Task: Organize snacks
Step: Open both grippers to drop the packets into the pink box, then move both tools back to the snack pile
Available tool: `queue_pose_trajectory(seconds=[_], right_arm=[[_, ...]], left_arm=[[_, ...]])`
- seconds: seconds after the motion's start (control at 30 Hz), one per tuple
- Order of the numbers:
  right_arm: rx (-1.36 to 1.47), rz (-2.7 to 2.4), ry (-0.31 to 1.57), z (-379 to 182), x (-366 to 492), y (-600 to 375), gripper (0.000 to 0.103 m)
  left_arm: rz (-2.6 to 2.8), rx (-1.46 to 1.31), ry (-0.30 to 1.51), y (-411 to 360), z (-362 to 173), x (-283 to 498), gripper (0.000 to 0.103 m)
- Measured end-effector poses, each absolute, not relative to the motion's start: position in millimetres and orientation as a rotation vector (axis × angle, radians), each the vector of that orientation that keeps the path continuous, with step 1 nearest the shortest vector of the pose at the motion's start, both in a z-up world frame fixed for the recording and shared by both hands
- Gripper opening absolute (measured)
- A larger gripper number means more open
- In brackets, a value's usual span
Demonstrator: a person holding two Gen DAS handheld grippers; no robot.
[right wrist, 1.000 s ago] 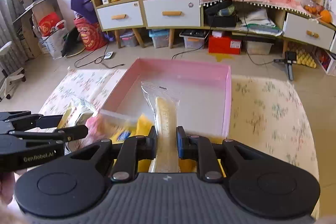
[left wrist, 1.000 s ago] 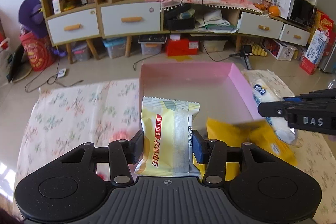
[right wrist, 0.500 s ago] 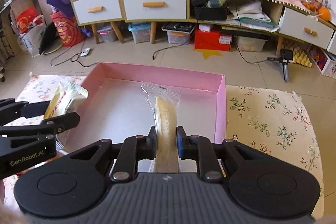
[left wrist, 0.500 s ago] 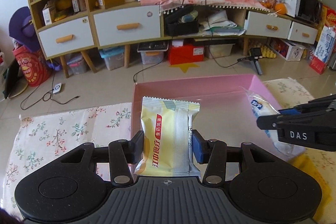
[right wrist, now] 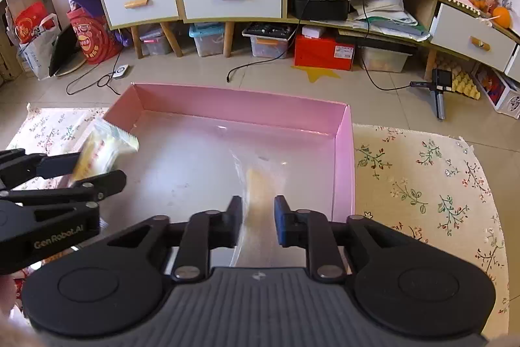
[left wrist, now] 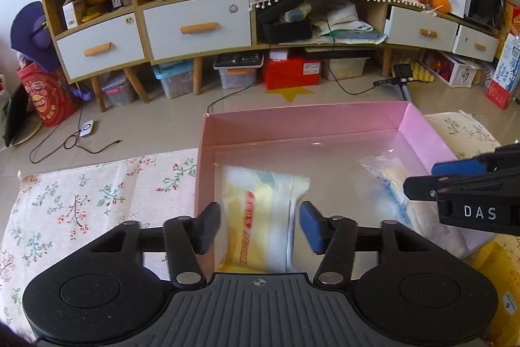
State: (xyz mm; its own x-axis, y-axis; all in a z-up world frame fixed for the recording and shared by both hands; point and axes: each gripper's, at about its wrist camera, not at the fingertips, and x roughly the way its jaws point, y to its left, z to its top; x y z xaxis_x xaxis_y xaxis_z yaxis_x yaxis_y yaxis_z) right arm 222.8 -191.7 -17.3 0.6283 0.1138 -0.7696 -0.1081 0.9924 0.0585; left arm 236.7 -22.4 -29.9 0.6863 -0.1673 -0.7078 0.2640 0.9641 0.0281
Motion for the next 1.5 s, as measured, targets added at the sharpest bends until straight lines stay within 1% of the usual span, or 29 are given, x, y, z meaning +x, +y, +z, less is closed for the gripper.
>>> queue_pose_trajectory(seconds=[0.03, 0.1, 0.17, 0.3, 0.43, 0.5, 0.67, 0.73, 1.0, 1.23, 1.5], right_arm=[[0.004, 0.123, 0.874, -15, 222, -192, 0.036], [-0.002, 0.118, 0.862, -11, 220, -193, 0.051], [-0.003, 0.113, 0.853, -7, 217, -196, 0.058], [-0.008, 0.113, 0.843, 1, 209, -200, 0.068], [-0.021, 0.111, 0.827, 11, 195, -201, 0.072], [-0.016, 0.116, 0.820, 16, 187, -202, 0.076], [-0.001, 0.124, 0.808, 25, 168, -205, 0.083], [-0.004, 0.126, 0.804, 27, 159, -206, 0.086], [-0.017, 0.134, 0.798, 28, 122, -209, 0.098], [-0.007, 0.145, 0.806, 23, 93, -215, 0.101], [0.008, 0.142, 0.809, 5, 67, -220, 0.103]], left_arm=[[-0.243, 0.132, 0.776, -22, -29, 235, 0.069], [-0.240, 0.137, 0.764, -22, -26, 231, 0.074], [-0.240, 0.138, 0.761, -21, -23, 227, 0.077], [-0.242, 0.140, 0.756, -20, -13, 215, 0.083], [-0.246, 0.138, 0.751, -16, -3, 200, 0.087], [-0.243, 0.137, 0.752, -14, 1, 191, 0.087], [-0.247, 0.137, 0.749, -11, 9, 168, 0.091], [-0.248, 0.139, 0.748, -9, 12, 158, 0.095], [-0.259, 0.127, 0.757, -2, 13, 116, 0.098], [-0.263, 0.120, 0.782, 7, 6, 85, 0.101], [-0.281, 0.111, 0.778, 18, -7, 61, 0.101]])
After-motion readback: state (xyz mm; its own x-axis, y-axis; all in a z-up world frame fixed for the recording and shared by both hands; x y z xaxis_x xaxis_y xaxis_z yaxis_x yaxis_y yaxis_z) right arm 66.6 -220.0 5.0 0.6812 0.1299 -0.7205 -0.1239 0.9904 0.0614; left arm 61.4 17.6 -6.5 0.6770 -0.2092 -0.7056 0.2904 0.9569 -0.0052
